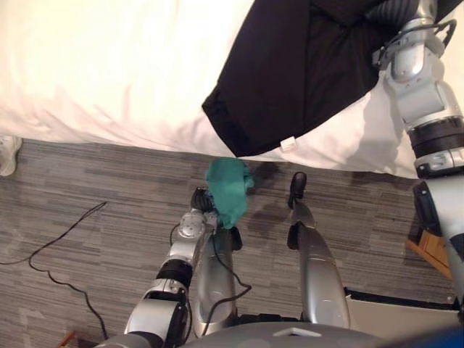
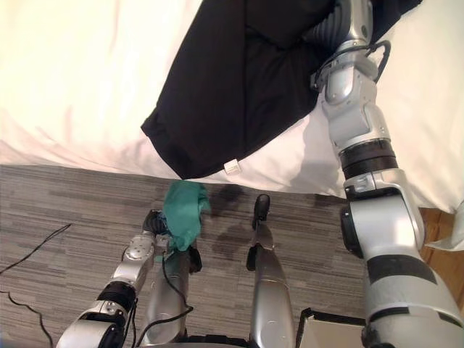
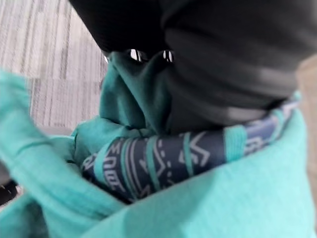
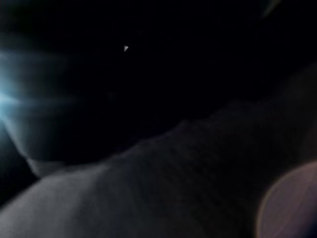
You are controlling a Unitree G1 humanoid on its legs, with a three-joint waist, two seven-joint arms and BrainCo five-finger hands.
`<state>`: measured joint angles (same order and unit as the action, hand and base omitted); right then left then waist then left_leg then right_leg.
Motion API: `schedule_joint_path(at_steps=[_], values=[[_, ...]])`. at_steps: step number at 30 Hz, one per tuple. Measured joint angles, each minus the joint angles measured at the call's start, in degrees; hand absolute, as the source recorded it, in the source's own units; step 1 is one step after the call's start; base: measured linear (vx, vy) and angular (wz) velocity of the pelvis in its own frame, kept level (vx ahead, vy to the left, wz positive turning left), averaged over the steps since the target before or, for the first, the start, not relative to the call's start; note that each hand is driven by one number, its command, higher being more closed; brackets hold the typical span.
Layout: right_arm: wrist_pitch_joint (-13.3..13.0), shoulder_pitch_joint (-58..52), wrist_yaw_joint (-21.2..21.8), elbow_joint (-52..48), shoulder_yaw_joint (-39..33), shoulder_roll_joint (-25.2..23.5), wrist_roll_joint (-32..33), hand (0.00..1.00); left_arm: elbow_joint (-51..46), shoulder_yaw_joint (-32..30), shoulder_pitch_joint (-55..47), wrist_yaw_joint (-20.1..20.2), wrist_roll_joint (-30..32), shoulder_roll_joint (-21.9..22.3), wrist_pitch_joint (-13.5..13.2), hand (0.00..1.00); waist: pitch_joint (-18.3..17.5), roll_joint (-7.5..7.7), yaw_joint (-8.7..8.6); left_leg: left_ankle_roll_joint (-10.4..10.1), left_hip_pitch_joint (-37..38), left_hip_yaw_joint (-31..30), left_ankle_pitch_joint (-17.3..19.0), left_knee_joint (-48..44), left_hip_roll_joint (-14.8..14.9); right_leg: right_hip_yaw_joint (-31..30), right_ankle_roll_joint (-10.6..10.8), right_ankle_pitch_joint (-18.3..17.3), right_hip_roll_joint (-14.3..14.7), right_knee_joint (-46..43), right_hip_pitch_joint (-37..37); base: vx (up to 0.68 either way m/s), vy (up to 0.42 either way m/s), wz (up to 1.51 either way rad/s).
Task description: Tidy the bed and pick cloth on bed and put in laundry
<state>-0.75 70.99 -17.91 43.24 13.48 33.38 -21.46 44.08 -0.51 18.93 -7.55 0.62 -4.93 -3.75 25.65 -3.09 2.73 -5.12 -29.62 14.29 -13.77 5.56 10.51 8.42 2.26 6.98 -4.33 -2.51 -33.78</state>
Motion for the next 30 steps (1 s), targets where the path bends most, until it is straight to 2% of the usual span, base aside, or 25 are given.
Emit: schedule_joint_path(at_steps=[5, 9, 11, 15, 17, 18, 20, 22, 25, 30], values=[[-0.28, -0.55, 0.00, 1.93, -0.05, -1.89, 2.93, 1.00, 0.44, 0.00, 0.05, 0.01, 0.03, 0.21, 0.00, 1.00, -0.10, -0.01, 0.01, -0.30, 1.48, -0.46, -0.20, -0.01, 0.59, 0.44, -0.73, -1.36, 0.34, -2.40, 0.56, -0.01, -0.021, 0.00], [-0.32, -6.23, -0.09, 1.43, -1.72, -4.73, 3.16, 1.00, 2.16, -0.01, -0.01, 0.04, 0.41, 0.40, 0.18, 1.00, -0.32, 0.08, -0.03, -0.49, 5.11, -0.61, -0.01, -0.02, 0.60, 0.63, -0.71, -2.62, 0.22, -3.44, 3.98, 0.00, -0.001, 0.02], [-0.23, -10.69, -0.12, 0.17, -2.55, -7.04, 3.20, 1.00, 2.20, -0.02, -0.85, 0.04, 0.65, 0.37, 0.47, 1.00, -2.27, 0.52, 0.01, -0.79, 6.00, -0.59, 0.28, -0.02, 0.69, 0.77, -0.78, -3.30, 0.23, -4.12, 4.60, 0.02, -0.009, 0.02], [-0.24, -24.13, -0.13, -7.29, -4.38, -14.22, 5.17, 1.00, 2.22, -0.03, -2.66, 0.05, 1.28, 0.36, 0.75, 1.00, -3.73, 0.91, -0.04, -1.35, 11.78, -0.51, 1.53, -0.04, 0.86, 0.87, -0.57, -5.69, 0.20, -5.62, 9.67, 0.05, -0.015, -0.03], [-0.46, -35.95, 0.02, -14.06, -4.46, -19.80, 6.10, 1.00, 2.25, -0.25, -5.58, 0.07, 2.57, 0.37, 1.15, 1.00, -7.27, 1.25, -0.20, -1.65, 13.95, -0.35, 2.50, -0.32, 1.02, 0.80, -0.54, -7.11, 0.28, -6.34, 11.50, 0.10, -0.022, -0.06], [-0.71, -38.88, 0.15, -15.42, -4.32, -21.26, 7.05, 1.00, 2.24, -0.48, -6.35, 0.08, 3.00, 0.42, 1.16, 1.00, -7.92, 1.38, -0.26, -1.74, 14.59, -0.28, 2.90, -0.61, 1.07, 0.72, -0.52, -7.47, 0.30, -6.46, 12.10, 0.12, -0.019, -0.10], [-1.56, -47.30, 1.47, -18.72, -3.39, -24.92, 9.62, 1.00, 2.36, -2.29, -9.05, 0.09, 3.41, 1.11, 1.75, 1.00, -10.47, 1.81, -0.38, -1.87, 16.28, 0.68, 4.13, -1.22, 1.19, 0.21, -0.54, -8.15, 0.44, -6.44, 13.59, 0.11, -0.003, -0.18], [-2.70, -56.83, 5.15, -20.36, -1.58, -28.48, 13.06, 1.00, 2.96, -5.08, -13.14, 0.07, 3.65, 2.35, 2.69, 1.00, -13.80, 2.28, -0.81, -1.92, 19.21, 1.86, 6.01, -2.00, 1.12, -1.31, 0.10, -8.45, 0.88, -4.78, 16.80, 0.14, 0.021, -0.30], [-3.28, -65.45, 10.93, -18.78, 0.22, -29.79, 15.77, 1.00, 5.10, -5.81, -16.80, 0.08, 5.64, 2.28, 3.41, 1.00, -16.82, 3.39, -1.75, -1.74, 22.90, 3.70, 8.05, -2.34, 0.70, -2.94, 0.85, -7.76, 0.97, -2.02, 20.78, 0.12, 0.057, -0.32], [-2.98, -74.58, 16.71, -11.47, -0.44, -30.24, 16.69, 1.00, 7.32, -6.32, -20.19, 0.26, 6.19, 2.18, 3.50, 1.00, -18.37, 4.47, -2.93, -1.19, 26.75, 4.22, 10.05, -2.67, -0.73, -3.42, 1.84, -6.04, -0.20, 2.34, 26.49, 0.07, 0.078, -0.06]])
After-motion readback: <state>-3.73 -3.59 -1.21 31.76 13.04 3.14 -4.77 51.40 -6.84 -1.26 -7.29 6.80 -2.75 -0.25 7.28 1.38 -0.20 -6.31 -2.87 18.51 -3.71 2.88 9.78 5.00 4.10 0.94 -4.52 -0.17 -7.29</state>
